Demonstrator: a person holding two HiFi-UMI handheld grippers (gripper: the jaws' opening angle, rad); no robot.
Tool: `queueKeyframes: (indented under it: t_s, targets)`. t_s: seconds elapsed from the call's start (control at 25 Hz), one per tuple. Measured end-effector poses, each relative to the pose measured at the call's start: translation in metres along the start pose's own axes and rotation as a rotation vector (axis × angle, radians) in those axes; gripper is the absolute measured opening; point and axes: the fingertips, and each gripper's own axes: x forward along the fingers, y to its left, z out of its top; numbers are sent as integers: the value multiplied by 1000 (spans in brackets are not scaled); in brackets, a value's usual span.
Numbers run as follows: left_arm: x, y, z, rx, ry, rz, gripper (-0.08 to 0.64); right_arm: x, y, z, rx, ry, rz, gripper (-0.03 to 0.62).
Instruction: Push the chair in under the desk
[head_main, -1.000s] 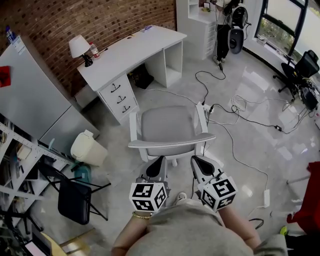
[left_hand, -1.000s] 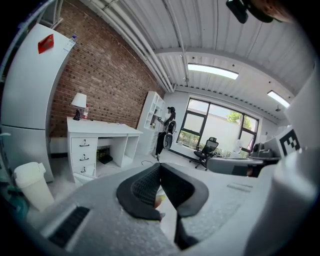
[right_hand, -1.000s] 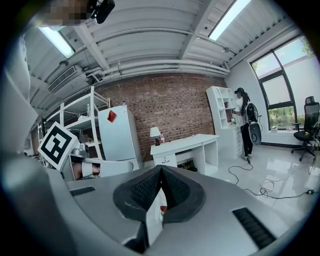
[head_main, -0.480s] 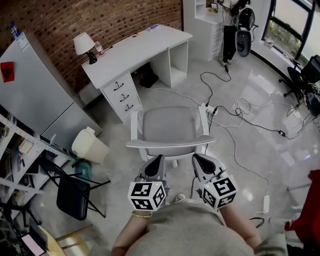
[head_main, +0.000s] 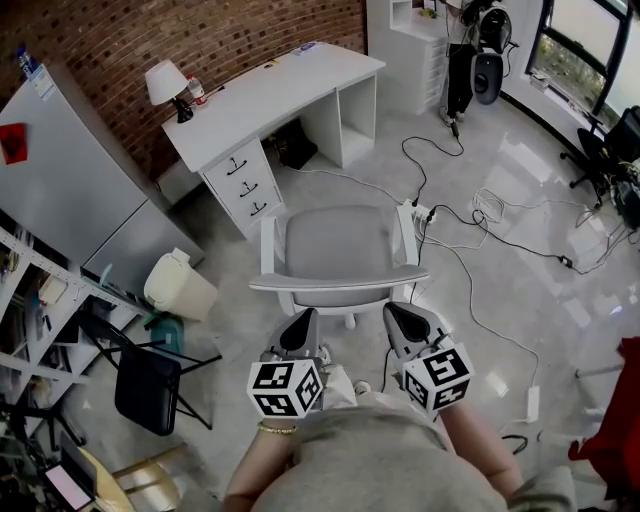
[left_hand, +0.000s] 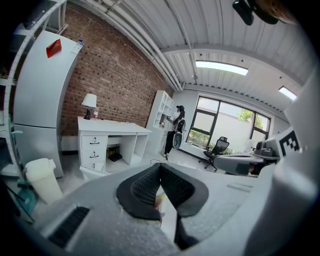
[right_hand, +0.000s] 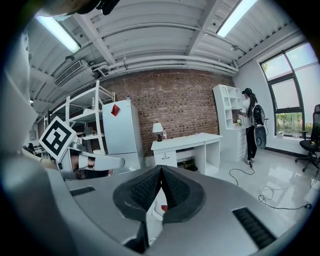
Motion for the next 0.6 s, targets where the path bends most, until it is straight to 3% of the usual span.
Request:
queueKeyframes:
  t_s: [0.6]
  targets:
    - [30,28,-5,42,53,7,8,35,-14,-12,-49,69,-1,8]
